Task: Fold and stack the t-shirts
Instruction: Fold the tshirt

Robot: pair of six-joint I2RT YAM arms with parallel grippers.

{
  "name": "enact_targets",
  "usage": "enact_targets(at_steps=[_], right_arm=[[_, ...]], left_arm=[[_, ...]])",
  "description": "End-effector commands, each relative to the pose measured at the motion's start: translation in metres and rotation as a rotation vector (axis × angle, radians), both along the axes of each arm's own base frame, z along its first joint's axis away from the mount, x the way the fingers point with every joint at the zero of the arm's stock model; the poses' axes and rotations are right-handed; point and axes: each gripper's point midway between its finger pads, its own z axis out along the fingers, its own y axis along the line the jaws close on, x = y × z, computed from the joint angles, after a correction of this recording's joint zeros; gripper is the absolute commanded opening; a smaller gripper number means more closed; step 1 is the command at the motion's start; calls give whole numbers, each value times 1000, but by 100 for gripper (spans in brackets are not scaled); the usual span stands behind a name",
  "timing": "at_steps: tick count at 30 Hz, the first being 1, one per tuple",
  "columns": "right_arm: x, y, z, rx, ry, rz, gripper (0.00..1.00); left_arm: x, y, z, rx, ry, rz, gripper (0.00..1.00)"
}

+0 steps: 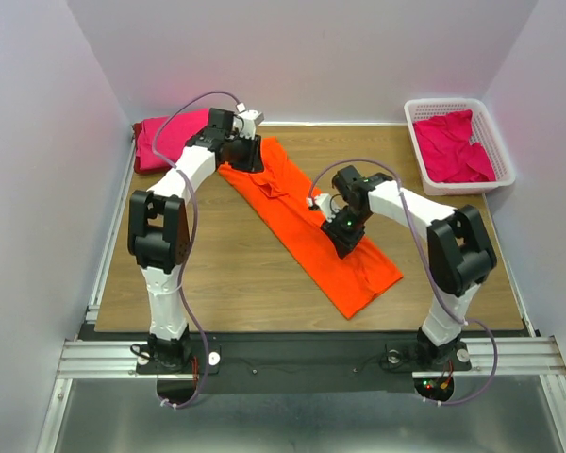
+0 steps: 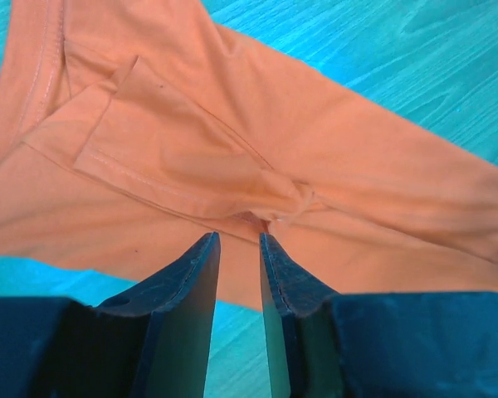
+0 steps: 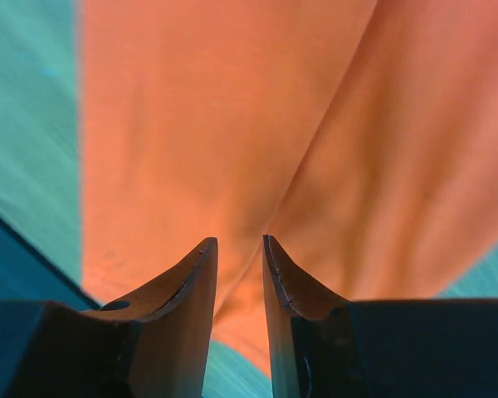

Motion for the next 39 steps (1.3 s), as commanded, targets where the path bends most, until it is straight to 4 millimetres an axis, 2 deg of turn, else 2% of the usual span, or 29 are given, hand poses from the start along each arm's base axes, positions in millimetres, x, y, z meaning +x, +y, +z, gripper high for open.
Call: enact_targets(at_steps=[1, 3, 5, 11, 12, 15, 16, 18, 19, 20, 22, 23, 24, 25, 26, 27, 28, 29, 30, 31, 32, 33, 34, 35, 36, 37, 38, 39], right_arm=[[12, -1, -31, -50, -10, -36, 34], [2, 5, -36, -17, 44, -32, 32], [-8, 9, -38, 11, 85, -24, 32], [-44, 33, -50, 95, 256, -17, 32], [-53, 44, -49, 128, 298, 0, 32], [-72, 70, -52, 186, 400, 25, 33], [-72, 82, -52, 211, 416, 22, 33], [-77, 102, -55, 245, 457, 32, 35], [-82, 120, -48, 294, 471, 66, 35], [-76, 136, -37, 335, 467, 70, 36], [-70, 157, -16, 419, 485, 82, 41], [-64, 163, -6, 438, 480, 74, 43], [-50, 173, 11, 475, 426, 87, 46], [-38, 172, 30, 505, 367, 85, 47], [-28, 172, 43, 528, 332, 83, 49], [-8, 169, 64, 563, 267, 65, 49], [5, 167, 73, 578, 235, 48, 49], [19, 162, 80, 584, 209, 15, 49], [47, 151, 92, 598, 144, -32, 49], [63, 143, 96, 598, 109, -62, 49], [87, 128, 93, 584, 81, -126, 49], [102, 122, 93, 570, 48, -160, 47], [120, 115, 89, 533, -2, -203, 46], [141, 111, 97, 529, -56, -235, 45], [156, 107, 87, 501, -75, -267, 42], [175, 98, 80, 459, -126, -312, 41], [192, 97, 86, 453, -181, -337, 40], [208, 90, 69, 400, -214, -383, 38]], left_arm=[[-3, 0, -11, -18, 34, 59, 35], [-1, 3, -27, 13, 66, 74, 34], [4, 6, -34, 42, 79, 74, 31], [2, 3, -73, 78, 183, 45, 24], [2, 2, -87, 90, 207, 34, 23], [10, -2, -92, 102, 207, 19, 21], [10, -6, -105, 107, 227, 7, 20], [20, -16, -100, 100, 211, -21, 20], [21, -22, -115, 104, 227, -50, 20], [30, -35, -99, 69, 195, -86, 20], [40, -43, -98, 43, 181, -105, 21], [50, -48, -79, 19, 130, -117, 23], [54, -50, -72, 13, 109, -123, 25], [57, -52, -53, 3, 67, -130, 26], [59, -51, -44, 3, 41, -135, 30], [63, -51, -15, -10, -28, -130, 32], [64, -50, -2, -16, -57, -124, 34], [60, -48, 1, -20, -57, -120, 36], [62, -45, 16, -34, -94, -113, 36], [58, -44, 43, -54, -137, -112, 37], [55, -43, 47, -74, -136, -106, 38], [53, -41, 55, -87, -144, -98, 38], [48, -40, 72, -101, -169, -96, 38], [44, -40, 77, -111, -175, -98, 38], [40, -39, 70, -114, -164, -95, 38], [36, -39, 75, -124, -162, -90, 38], [34, -39, 71, -130, -150, -87, 38], [30, -39, 63, -130, -125, -83, 38]])
